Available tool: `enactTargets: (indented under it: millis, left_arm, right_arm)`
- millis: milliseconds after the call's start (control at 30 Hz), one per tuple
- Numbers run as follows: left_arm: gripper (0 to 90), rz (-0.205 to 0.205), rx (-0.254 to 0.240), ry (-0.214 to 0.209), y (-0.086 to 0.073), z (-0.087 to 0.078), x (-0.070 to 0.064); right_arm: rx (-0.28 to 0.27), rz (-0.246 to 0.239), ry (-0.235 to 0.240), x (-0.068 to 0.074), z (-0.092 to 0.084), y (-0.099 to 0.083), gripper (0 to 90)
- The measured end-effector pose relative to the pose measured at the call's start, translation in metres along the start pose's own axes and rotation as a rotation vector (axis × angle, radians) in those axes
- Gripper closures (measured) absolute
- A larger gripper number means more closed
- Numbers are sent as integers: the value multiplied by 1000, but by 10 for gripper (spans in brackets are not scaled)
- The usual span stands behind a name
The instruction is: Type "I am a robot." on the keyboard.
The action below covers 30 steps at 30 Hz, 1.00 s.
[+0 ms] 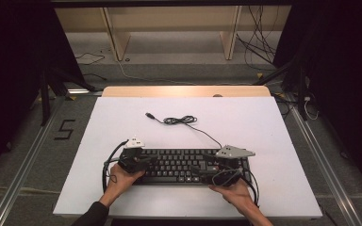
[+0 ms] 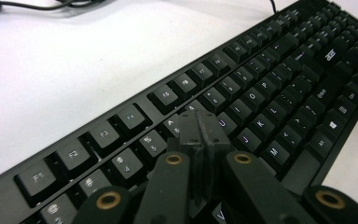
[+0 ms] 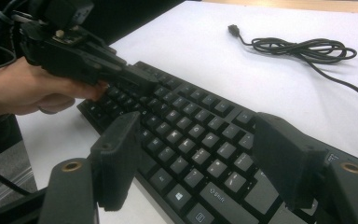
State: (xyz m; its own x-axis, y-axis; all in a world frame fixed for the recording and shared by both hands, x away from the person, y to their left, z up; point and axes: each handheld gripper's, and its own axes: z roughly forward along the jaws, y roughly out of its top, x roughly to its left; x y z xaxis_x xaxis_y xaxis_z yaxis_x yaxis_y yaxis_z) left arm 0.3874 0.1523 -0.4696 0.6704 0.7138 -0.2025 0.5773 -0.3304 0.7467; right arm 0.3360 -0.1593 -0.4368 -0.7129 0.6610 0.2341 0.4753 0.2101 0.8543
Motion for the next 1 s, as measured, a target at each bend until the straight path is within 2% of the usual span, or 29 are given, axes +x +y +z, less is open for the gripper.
enactTargets:
  millis: [167,400,500,567,600,700,833,1000]
  left_arm:
    - [889,11,38,23,-1,7,-1]
    - [889,6,37,28,-2,7,2]
    - [890,11,57,34,-2,8,2]
    - [891,17,56,32,-3,9,2]
    - [891,2,58,23,-4,9,4]
    - [892,-4,53,20,-4,9,4]
    - [890,8,49,25,-5,8,3]
    - [841,1,13,18,-4,2,2]
  right_arm:
    - [-1,-5,3,1,0,0,336]
    - [5,-6,6,2,1,-1,335]
    - [3,-5,7,2,1,-1,335]
    - [4,-5,7,2,1,-1,335]
    - [7,-6,7,2,2,-1,335]
    - [7,-9,7,2,2,-1,335]
    - [10,-7,7,2,2,-1,335]
    - [10,-8,9,2,3,-1,335]
